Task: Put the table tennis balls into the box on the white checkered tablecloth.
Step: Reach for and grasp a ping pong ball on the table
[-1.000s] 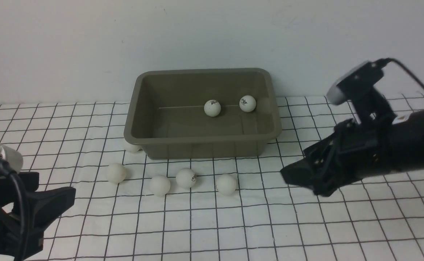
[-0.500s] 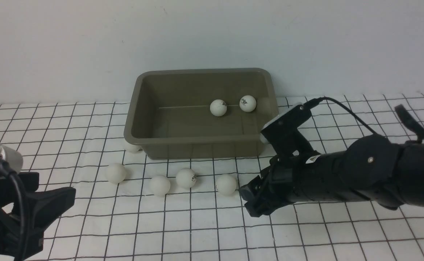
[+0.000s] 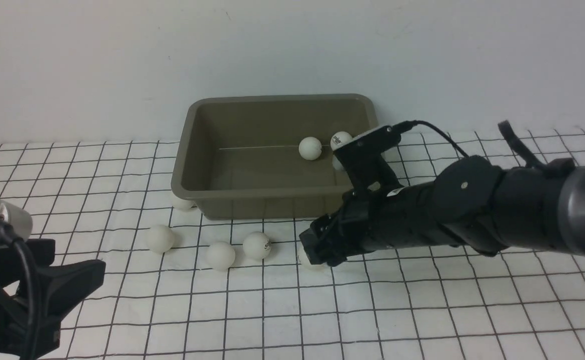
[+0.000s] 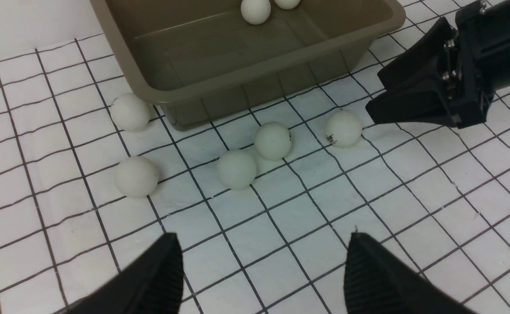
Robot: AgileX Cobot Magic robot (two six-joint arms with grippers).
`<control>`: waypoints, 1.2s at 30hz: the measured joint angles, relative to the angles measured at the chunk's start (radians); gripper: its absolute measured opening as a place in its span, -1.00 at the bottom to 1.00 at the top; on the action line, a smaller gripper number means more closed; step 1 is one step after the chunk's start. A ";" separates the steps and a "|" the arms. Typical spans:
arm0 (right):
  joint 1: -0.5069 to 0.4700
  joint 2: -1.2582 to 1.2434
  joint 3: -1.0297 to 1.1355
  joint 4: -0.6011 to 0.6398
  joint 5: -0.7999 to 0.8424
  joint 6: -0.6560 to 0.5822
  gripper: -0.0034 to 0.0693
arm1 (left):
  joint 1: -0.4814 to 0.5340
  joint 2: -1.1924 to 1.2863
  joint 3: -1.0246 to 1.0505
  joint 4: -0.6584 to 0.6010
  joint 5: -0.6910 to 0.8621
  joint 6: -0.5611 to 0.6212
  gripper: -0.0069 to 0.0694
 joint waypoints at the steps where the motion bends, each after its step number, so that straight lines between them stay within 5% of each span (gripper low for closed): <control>1: 0.000 0.016 0.000 0.002 0.000 0.000 0.29 | 0.000 0.000 0.000 0.000 0.001 0.000 0.36; 36: 0.001 0.083 -0.002 0.036 -0.009 -0.027 0.29 | 0.000 0.000 0.000 0.000 0.014 0.000 0.36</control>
